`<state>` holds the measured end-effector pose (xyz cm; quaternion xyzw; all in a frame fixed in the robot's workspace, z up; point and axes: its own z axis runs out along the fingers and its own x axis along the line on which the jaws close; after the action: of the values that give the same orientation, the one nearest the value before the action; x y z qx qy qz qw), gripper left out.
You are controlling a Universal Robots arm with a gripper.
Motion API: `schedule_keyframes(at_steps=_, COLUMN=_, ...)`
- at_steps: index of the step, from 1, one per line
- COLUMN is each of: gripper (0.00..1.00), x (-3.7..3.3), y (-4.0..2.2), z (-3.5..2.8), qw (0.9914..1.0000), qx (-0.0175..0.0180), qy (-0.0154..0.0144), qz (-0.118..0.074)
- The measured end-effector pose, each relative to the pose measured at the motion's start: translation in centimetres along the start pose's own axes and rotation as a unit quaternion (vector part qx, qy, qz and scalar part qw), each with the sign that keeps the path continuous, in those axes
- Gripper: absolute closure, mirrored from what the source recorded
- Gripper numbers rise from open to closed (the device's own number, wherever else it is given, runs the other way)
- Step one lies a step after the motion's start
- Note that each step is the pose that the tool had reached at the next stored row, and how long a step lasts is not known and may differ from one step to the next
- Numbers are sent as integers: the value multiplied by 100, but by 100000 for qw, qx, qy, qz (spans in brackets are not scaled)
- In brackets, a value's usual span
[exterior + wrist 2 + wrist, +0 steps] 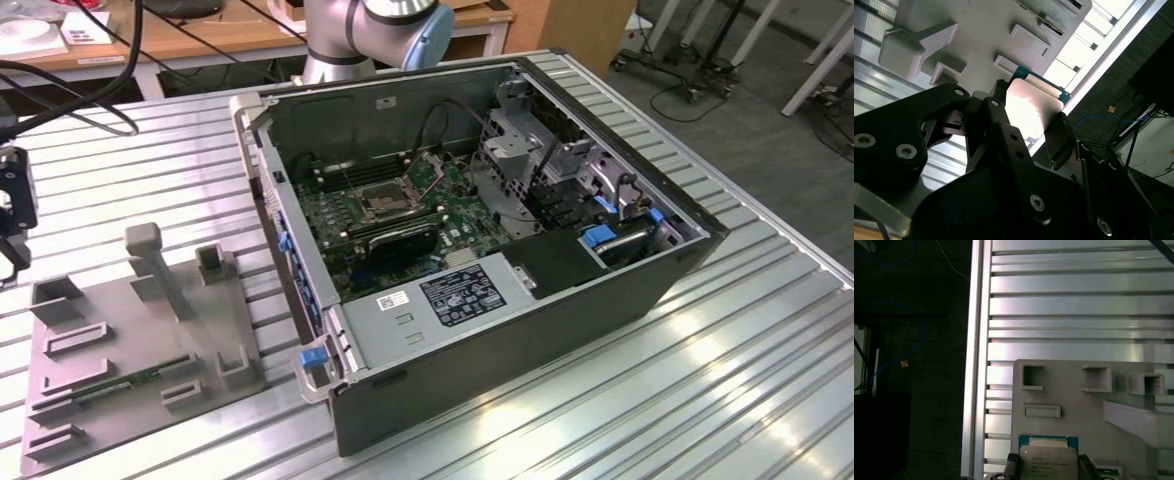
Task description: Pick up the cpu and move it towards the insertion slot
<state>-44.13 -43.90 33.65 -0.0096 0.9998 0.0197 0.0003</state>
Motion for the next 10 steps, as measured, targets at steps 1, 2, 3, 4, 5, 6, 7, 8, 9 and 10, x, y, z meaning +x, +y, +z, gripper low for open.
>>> schedule_keyframes(at_steps=1, gripper=45, x=0, y=0, z=-5, qw=100000, qx=-2, qy=-3, qz=1)
schedule_keyframes(at_steps=2, gripper=45, x=0, y=0, z=-10, qw=100000, qx=-1, qy=-2, qz=2)
schedule_keyframes(at_steps=3, gripper=45, x=0, y=0, z=-14, qw=100000, qx=-4, qy=-4, qz=0)
schedule_keyframes(at_steps=4, gripper=45, x=0, y=1, z=-16, qw=100000, qx=-7, qy=-12, qz=-2)
schedule_keyframes(at_steps=5, gripper=45, x=0, y=1, z=-18, qw=100000, qx=-9, qy=-14, qz=0)
schedule_keyframes(at_steps=6, gripper=45, x=0, y=1, z=-19, qw=100000, qx=-8, qy=-11, qz=0)
schedule_keyframes(at_steps=7, gripper=45, x=0, y=1, z=-20, qw=100000, qx=-5, qy=-8, qz=-1)
schedule_keyframes(at_steps=8, gripper=45, x=0, y=1, z=-22, qw=100000, qx=-2, qy=-2, qz=1)
schedule_keyframes(at_steps=9, gripper=45, x=0, y=1, z=-23, qw=100000, qx=-5, qy=-4, qz=0)
schedule_keyframes(at_steps=10, gripper=45, x=0, y=1, z=-29, qw=100000, qx=5, qy=9, qz=1)
